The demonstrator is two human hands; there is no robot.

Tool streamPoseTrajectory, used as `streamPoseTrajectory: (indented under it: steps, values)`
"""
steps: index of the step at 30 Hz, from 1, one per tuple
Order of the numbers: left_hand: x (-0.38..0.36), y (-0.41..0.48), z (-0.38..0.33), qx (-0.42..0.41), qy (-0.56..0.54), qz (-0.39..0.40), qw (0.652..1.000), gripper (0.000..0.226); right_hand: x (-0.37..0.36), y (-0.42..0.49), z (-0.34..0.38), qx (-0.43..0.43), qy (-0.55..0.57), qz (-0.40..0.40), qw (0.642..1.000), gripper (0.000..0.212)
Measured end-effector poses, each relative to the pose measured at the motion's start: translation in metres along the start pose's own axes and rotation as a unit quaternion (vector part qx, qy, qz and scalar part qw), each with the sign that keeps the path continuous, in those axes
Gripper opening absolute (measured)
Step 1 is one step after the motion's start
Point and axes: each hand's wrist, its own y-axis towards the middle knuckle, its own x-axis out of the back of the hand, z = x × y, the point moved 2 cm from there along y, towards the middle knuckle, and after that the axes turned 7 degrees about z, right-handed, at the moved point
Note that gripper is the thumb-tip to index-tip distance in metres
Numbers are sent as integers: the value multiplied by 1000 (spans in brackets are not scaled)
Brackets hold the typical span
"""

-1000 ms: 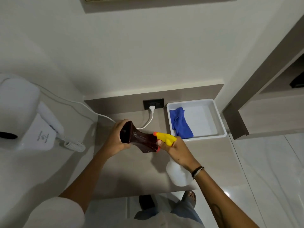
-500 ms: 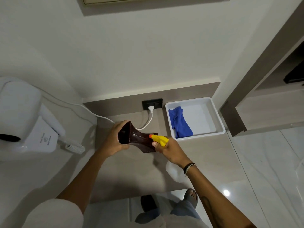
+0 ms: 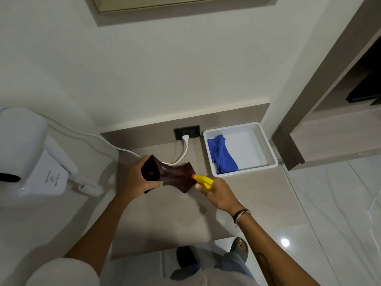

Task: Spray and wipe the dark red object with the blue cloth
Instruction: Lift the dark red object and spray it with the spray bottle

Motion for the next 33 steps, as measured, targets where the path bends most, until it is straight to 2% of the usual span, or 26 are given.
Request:
streamPoseTrajectory:
  steps: [3,5,8,12,16,17,21,27,33]
  values:
    - [1,-1,-4,76,-65,-6,995,72,-5,-4,8,48,12,-2,999,37]
    - [-1,0,-5,114,-103,-13,988,75,-12,-3,11,69,7,11,998,34]
    - [-2,1,-6,152,-132,-14,979,88,-22,0,17,89,-26,24,995,43]
    - [-5,1,-4,151,-151,46,976,83,-29,4,19,103,-47,-20,993,44]
    - [-6,-4,-8,131,-154,56,978,49,-28,8,14,85,-20,-1,996,41]
    - [-6,-5,-7,127,-160,61,977,49,-28,9,13,82,-24,2,996,42]
    - [-2,-11,-3,107,-183,90,973,87,-27,9,13,90,-35,-18,995,44]
    - [-3,-13,2,63,-61,105,991,121,-23,11,9,86,-49,-19,995,44]
    - [-3,-10,3,28,4,82,996,117,-21,12,6,71,-63,-17,995,42]
